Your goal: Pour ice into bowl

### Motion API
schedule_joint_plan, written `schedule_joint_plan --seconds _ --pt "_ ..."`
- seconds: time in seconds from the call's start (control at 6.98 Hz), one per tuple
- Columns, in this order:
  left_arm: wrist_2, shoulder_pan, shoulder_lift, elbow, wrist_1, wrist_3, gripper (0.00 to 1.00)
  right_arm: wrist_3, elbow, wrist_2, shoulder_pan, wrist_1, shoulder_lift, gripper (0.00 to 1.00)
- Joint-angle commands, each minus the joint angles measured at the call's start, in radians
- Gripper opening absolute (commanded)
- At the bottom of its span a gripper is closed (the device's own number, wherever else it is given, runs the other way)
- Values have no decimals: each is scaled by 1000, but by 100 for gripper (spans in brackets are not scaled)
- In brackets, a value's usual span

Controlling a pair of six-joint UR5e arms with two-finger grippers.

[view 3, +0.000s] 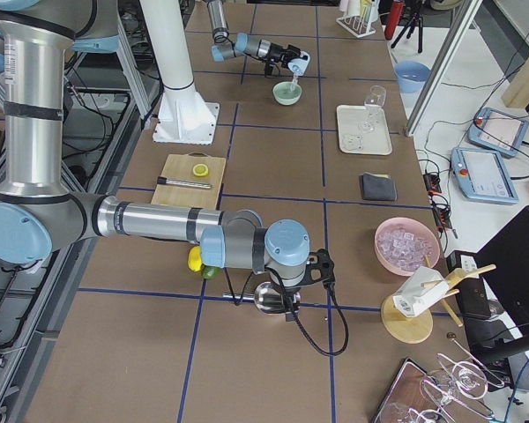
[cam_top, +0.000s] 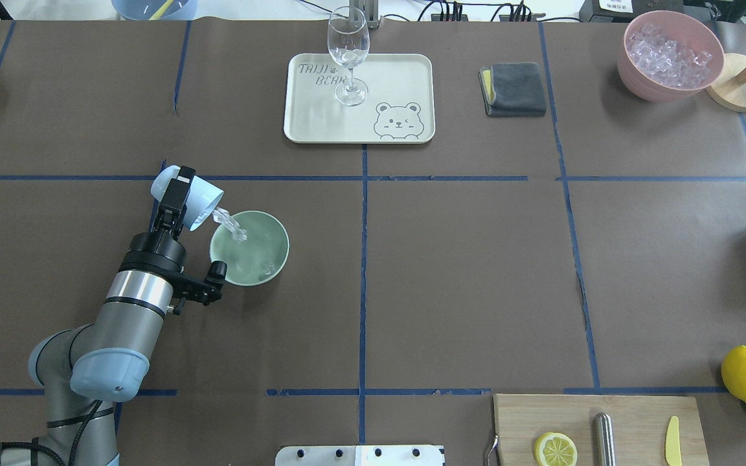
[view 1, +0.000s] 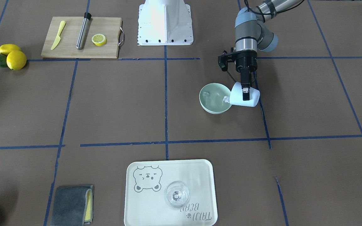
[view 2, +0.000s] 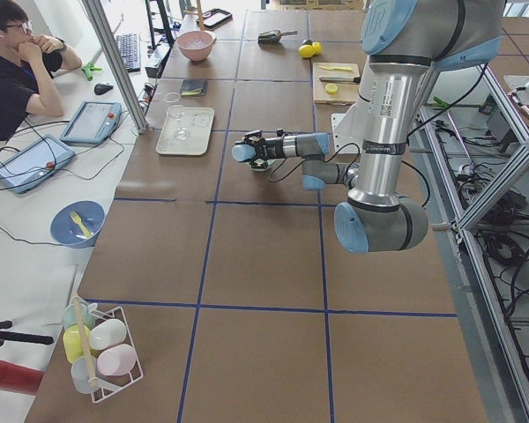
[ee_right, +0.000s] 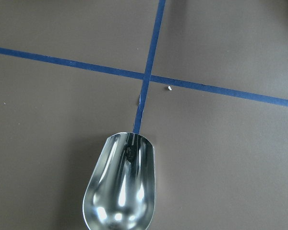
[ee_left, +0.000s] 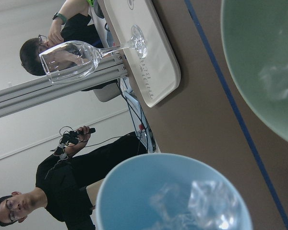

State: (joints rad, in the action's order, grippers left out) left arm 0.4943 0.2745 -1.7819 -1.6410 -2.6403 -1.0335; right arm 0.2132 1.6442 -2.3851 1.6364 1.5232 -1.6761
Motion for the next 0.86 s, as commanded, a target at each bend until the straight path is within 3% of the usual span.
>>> schedule_joint_plan --seconds 0.0,0.72 --pt "-6 -21 -1 -3 -1 -56 0 0 0 0 0 0 1 100" --pt "-31 -31 -4 -16 -24 -50 0 0 -3 -2 0 0 -1 100"
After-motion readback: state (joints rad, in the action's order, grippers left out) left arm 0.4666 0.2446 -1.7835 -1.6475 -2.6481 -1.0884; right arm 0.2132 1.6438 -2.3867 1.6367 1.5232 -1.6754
